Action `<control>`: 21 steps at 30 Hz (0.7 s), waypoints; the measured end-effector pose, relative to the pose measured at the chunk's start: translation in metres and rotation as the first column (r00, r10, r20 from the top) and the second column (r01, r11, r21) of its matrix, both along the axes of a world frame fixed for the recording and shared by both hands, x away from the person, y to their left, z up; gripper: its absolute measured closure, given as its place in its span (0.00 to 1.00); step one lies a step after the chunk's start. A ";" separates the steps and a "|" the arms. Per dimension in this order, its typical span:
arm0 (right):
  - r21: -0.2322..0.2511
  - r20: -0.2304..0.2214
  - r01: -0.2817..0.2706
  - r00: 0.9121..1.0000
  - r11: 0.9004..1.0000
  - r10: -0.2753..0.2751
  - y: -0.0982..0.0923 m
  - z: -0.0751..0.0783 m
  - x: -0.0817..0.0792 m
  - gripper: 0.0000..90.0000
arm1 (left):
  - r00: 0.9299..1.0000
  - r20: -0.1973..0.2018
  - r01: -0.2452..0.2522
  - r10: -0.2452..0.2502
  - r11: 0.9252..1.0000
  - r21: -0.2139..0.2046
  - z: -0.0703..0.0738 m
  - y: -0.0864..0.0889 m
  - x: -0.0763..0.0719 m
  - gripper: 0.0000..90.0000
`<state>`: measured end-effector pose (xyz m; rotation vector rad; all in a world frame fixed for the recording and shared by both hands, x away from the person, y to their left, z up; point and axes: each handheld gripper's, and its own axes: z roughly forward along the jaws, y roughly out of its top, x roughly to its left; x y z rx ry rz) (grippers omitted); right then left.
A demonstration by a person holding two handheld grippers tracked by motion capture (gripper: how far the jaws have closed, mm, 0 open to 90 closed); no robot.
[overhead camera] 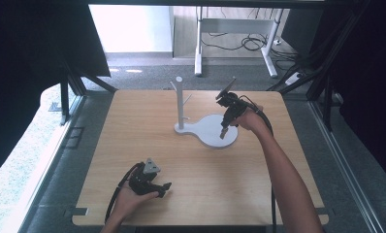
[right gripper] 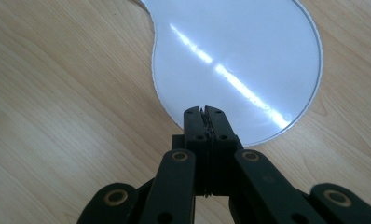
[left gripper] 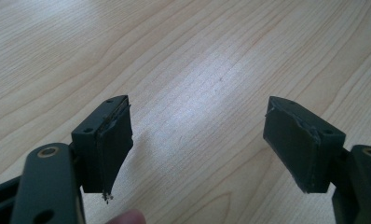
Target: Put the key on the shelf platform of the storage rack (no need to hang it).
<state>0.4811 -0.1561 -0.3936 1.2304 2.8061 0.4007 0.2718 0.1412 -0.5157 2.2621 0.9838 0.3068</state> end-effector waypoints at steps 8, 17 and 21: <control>-0.001 -0.012 0.016 1.000 1.000 -0.016 0.001 -0.009 0.015 1.00 | 1.000 -0.003 -0.007 0.007 1.000 0.003 -0.001 0.001 0.001 0.27; 0.039 -0.018 0.038 0.999 0.999 -0.037 0.001 -0.017 0.029 1.00 | 1.000 -0.003 -0.004 0.004 1.000 0.003 -0.001 0.002 0.001 0.27; 0.026 -0.013 0.047 0.999 0.999 -0.046 0.005 -0.021 0.036 1.00 | 1.000 0.000 -0.007 0.007 1.000 -0.003 0.001 0.003 0.000 0.27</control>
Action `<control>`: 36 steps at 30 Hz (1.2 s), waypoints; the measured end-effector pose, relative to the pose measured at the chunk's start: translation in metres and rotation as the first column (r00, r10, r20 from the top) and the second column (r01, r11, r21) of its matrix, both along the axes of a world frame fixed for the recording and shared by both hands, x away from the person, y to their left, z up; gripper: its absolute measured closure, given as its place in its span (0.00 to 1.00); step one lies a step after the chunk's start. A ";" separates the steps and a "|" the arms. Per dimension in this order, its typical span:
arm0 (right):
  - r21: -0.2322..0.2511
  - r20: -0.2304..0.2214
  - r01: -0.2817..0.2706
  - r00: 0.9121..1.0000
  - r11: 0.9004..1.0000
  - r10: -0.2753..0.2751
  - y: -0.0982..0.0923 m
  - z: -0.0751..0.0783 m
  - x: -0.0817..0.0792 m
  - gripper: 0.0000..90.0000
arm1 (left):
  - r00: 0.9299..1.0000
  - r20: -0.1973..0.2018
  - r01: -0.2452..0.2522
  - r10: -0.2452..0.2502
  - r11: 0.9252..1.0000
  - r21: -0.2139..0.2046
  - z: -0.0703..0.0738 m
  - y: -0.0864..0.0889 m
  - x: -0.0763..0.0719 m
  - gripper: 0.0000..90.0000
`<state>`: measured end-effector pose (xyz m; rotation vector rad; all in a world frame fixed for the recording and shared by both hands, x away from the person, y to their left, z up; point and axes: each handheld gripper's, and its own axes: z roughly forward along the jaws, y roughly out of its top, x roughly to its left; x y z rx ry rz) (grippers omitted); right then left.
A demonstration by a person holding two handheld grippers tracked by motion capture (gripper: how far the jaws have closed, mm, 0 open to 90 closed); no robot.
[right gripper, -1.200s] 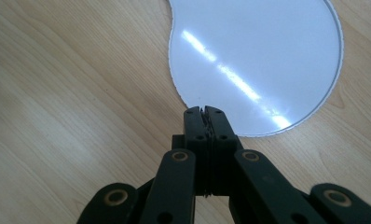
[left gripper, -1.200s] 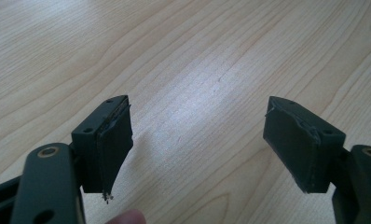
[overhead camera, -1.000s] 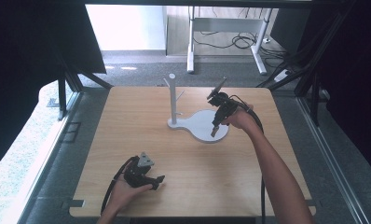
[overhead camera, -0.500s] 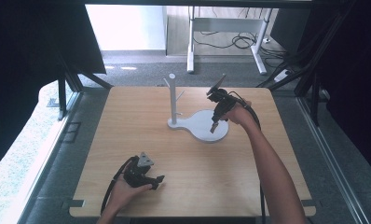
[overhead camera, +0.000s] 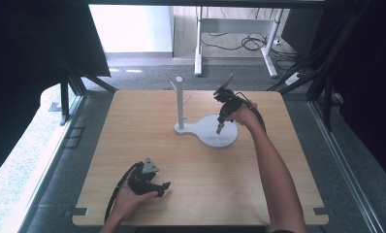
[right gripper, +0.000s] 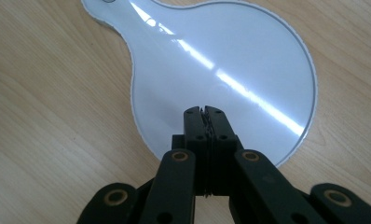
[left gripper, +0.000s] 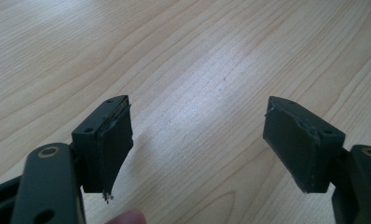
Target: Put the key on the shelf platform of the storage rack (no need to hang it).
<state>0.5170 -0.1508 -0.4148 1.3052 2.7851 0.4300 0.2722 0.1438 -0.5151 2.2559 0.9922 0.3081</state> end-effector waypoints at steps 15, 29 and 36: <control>-0.021 0.024 -0.011 1.000 1.000 0.011 0.011 -0.027 0.007 1.00 | 1.000 -0.005 0.006 -0.006 1.000 0.005 0.000 -0.001 0.000 0.27; -0.030 0.024 0.019 1.000 0.999 -0.019 0.006 -0.051 0.010 0.99 | 1.000 -0.016 0.007 -0.007 1.000 0.006 -0.002 -0.003 0.000 0.27; -0.039 0.048 0.006 0.999 0.999 -0.005 0.006 -0.054 0.008 0.91 | 1.000 -0.015 0.010 -0.010 1.000 0.008 -0.003 -0.004 0.000 0.27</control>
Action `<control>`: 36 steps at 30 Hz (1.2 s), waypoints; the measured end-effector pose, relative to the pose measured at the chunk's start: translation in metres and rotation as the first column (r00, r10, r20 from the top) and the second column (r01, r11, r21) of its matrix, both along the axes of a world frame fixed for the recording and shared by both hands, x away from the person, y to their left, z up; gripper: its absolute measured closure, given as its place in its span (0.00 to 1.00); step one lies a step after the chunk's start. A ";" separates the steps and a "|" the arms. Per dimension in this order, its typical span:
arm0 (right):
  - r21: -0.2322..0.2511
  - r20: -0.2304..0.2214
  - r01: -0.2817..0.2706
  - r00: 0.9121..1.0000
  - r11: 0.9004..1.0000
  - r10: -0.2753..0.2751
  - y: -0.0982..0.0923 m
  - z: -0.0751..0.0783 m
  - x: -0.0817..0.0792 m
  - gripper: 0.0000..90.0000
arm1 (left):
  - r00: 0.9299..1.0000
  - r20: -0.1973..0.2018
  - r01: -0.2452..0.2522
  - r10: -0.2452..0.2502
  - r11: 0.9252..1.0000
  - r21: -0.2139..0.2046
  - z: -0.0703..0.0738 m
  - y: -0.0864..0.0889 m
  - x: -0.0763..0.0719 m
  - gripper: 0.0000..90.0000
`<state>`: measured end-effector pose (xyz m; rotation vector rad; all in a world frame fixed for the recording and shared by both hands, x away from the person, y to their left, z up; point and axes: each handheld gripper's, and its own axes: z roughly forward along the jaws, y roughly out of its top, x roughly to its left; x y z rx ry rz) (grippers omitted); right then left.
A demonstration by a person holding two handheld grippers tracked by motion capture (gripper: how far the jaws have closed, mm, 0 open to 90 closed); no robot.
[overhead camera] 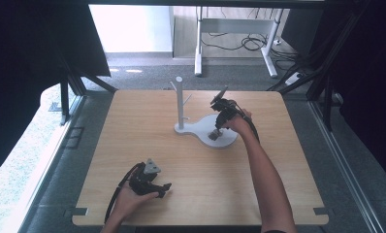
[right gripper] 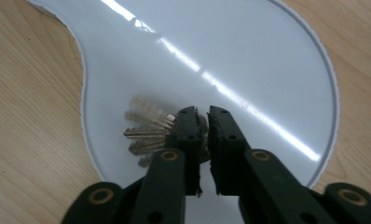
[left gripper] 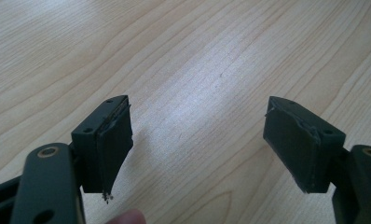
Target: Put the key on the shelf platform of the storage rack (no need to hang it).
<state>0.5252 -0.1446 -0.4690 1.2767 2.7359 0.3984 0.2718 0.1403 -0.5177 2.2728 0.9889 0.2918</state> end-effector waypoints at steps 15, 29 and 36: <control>0.044 0.098 -0.039 0.995 0.998 0.035 -0.002 0.020 -0.017 0.57 | 0.999 -0.023 0.029 -0.030 0.999 -0.042 0.001 -0.003 -0.001 0.27; 0.106 0.120 -0.035 0.993 0.994 0.022 -0.020 0.028 -0.039 0.48 | 0.999 -0.016 0.031 -0.031 0.999 -0.030 0.000 -0.004 -0.001 0.27; 0.153 0.143 -0.045 0.989 0.987 0.023 -0.038 0.029 -0.058 0.48 | 1.000 -0.011 0.024 -0.024 0.999 -0.025 0.001 -0.003 -0.001 0.27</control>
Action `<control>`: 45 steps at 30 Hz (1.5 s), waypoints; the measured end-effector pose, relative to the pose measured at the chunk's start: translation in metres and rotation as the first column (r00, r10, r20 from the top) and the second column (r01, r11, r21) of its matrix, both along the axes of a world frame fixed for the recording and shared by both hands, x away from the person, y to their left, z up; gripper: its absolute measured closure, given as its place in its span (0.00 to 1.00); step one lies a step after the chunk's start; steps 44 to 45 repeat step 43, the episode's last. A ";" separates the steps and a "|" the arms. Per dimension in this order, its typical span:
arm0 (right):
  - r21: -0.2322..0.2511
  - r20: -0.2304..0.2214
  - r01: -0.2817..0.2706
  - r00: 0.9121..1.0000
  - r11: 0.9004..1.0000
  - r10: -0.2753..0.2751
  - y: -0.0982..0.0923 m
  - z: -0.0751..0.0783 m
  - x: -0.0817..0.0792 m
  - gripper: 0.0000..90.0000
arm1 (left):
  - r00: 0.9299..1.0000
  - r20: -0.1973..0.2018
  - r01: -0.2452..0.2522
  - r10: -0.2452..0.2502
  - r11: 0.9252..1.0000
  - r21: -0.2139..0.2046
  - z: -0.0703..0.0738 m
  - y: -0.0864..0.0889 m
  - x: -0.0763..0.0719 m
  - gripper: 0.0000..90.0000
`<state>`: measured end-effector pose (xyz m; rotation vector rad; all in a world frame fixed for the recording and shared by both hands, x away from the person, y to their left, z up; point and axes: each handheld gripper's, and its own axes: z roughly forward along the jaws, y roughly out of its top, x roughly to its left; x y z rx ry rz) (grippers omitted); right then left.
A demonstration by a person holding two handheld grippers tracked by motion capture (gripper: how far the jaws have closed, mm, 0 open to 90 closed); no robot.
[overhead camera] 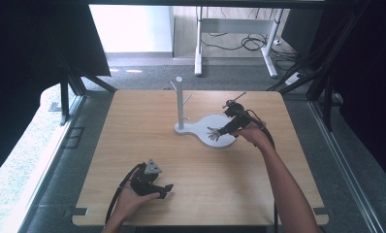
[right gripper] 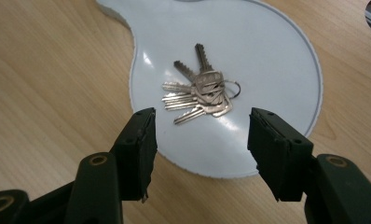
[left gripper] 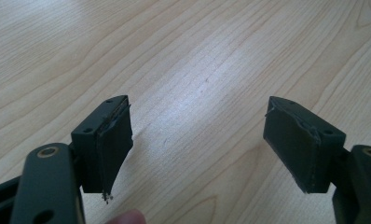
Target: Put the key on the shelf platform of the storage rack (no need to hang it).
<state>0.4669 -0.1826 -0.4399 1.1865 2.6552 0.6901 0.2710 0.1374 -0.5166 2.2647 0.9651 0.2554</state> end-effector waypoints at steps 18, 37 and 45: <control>0.140 0.097 -0.010 0.995 0.990 -0.004 -0.061 -0.016 -0.081 0.49 | 1.000 0.015 -0.027 0.027 1.000 0.001 0.002 0.003 0.000 0.27; 0.211 0.133 0.024 0.990 0.977 -0.053 -0.111 -0.068 -0.145 0.50 | 1.000 0.003 -0.021 0.021 0.999 0.026 -0.004 -0.003 0.000 0.27; 0.203 0.157 0.025 0.986 0.979 -0.058 -0.108 -0.071 -0.144 0.49 | 1.000 0.009 -0.031 0.030 0.999 0.022 -0.002 0.000 0.001 0.27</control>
